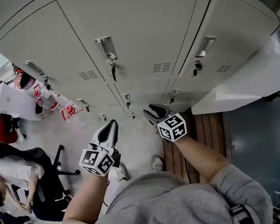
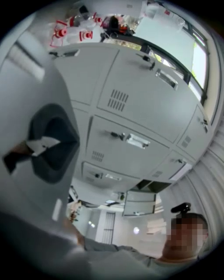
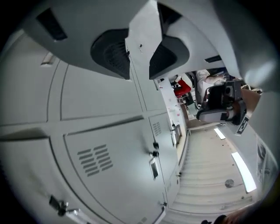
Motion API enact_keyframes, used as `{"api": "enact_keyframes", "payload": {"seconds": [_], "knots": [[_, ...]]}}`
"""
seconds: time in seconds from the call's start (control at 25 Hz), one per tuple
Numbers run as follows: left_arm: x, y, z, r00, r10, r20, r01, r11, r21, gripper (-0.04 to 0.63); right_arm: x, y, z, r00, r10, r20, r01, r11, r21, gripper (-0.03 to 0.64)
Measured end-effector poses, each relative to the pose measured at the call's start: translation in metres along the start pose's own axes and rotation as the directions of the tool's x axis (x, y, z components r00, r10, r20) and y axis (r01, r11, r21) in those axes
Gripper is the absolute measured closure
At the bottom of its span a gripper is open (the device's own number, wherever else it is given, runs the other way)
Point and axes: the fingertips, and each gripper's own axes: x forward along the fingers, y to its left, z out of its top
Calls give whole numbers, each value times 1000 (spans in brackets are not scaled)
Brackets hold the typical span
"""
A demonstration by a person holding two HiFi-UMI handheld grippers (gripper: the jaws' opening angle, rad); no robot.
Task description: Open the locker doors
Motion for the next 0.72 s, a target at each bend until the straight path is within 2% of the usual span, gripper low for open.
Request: {"api": "enact_keyframes", "payload": {"seconds": [0.12,0.24,0.48,0.64,0.72], "knots": [[-16,39,-34,999,7,-52,-8,1000,-21,592,55,3,-37,994,-52,-93,53,999,5,467],[-35,77,-60,994,-3,-108,-1,999,-39,592,107,2,-56,981,-126,-149,125,992,-17,454],[-68,129,-81,986,-48,-161,46,999,-19,591,186,-10,-60,944,-279,-177,272,960,-64,445],[-89,153,-85,984,-66,-165,61,997,-38,591,209,-23,-61,906,-379,-187,377,925,-51,437],[-99,163,-85,984,-71,-164,64,997,-46,591,216,-25,-61,895,-403,-192,403,914,-41,434]]}}
